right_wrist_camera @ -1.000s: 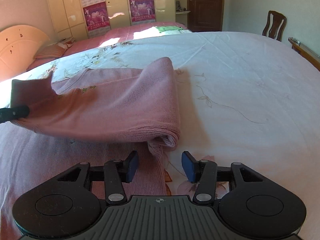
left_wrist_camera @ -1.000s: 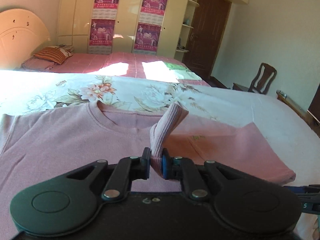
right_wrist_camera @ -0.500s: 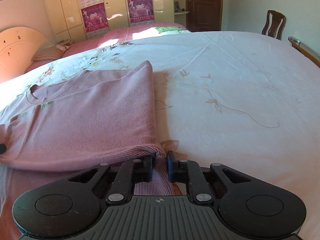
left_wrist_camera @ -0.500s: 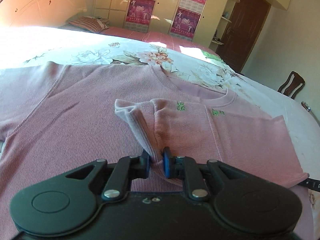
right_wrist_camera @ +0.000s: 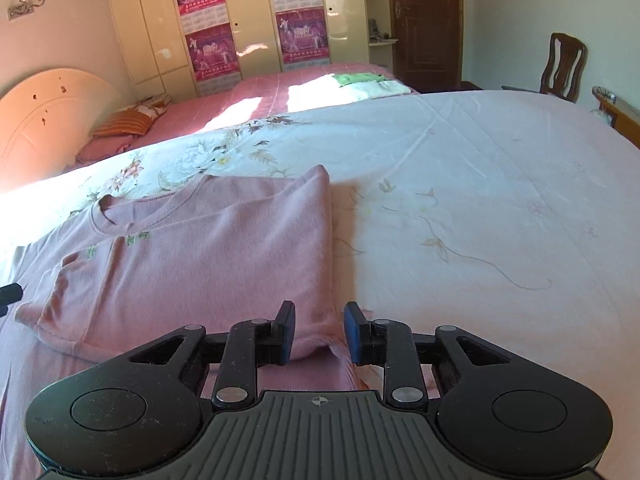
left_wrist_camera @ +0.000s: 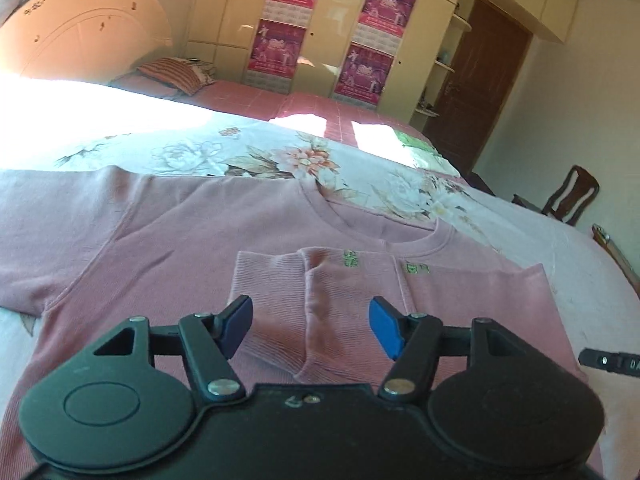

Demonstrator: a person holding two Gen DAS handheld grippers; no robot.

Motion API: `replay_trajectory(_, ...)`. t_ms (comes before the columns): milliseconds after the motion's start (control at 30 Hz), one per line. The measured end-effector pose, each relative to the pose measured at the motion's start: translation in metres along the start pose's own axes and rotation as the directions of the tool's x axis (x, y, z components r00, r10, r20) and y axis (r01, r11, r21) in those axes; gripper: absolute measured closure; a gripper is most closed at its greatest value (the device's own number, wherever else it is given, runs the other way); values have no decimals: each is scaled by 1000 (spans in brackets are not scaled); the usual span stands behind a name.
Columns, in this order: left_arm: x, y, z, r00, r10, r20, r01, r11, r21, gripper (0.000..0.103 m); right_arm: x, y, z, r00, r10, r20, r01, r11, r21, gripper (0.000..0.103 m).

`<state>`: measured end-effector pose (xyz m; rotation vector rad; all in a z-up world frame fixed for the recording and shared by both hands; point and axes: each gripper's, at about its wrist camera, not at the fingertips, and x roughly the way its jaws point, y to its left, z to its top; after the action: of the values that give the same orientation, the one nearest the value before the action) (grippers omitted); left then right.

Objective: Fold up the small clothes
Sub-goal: 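Reach the left gripper to the other sleeve and grasp its cuff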

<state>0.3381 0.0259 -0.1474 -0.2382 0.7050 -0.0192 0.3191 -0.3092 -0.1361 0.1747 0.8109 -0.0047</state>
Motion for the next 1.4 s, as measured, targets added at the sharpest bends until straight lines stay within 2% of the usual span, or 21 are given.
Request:
replay_trajectory(100,30,-3,-8,995,21,-102,-18,999,34,40,26,4,1,997,-49,-67,47,999,-21,75)
replay_trajectory(167,32,-4,-11,995,42,-91,-36,997,66,41,35,0,-7,992,-72,-106,67,997,-50,75)
replay_trajectory(233,25,-2,-7,996,27,-88,-24,999,37,40,31,-7,-6,993,-50,-106,47,999,-27,75)
replay_trajectory(300,19,-4,-2,999,15,-46,-13,999,40,39,26,-13,5,998,-23,-62,24,1000,14,75)
replay_trajectory(400,27,-8,5,998,22,-53,-20,998,55,37,41,-15,29,999,2,-45,1,999,53,73)
replay_trajectory(533,48,-3,9,995,61,-82,-58,998,37,37,79,-16,56,998,-28,-49,33,996,87,73)
replay_trajectory(633,54,-4,7,993,82,-81,-76,994,74,37,101,-17,70,998,-30,-49,35,995,97,73)
replay_trajectory(733,56,-5,4,993,94,-77,-87,992,93,37,122,-21,77,994,-90,-62,94,993,75,73)
replay_trajectory(933,46,-2,8,992,89,-85,-81,992,97,35,111,-25,79,988,-149,-30,151,984,95,73)
replay_trajectory(1033,28,10,11,991,106,-80,-102,993,53,23,87,-13,73,996,-85,-7,85,994,76,73)
replay_trajectory(1200,-11,52,10,985,157,-73,-159,987,-26,21,45,34,48,998,61,11,-61,998,1,72)
replay_trajectory(1233,-18,62,10,983,170,-73,-174,984,-49,21,40,46,42,996,91,2,-91,996,-14,70)
replay_trajectory(1300,-35,89,7,974,215,-75,-222,970,-103,21,35,69,30,992,127,-7,-127,991,-41,55)
replay_trajectory(1333,-43,102,5,968,238,-75,-246,961,-126,21,33,80,25,990,140,-7,-141,988,-57,44)
replay_trajectory(1400,-59,130,1,957,280,-80,-290,941,-175,21,29,104,13,986,166,-8,-165,980,-107,44)
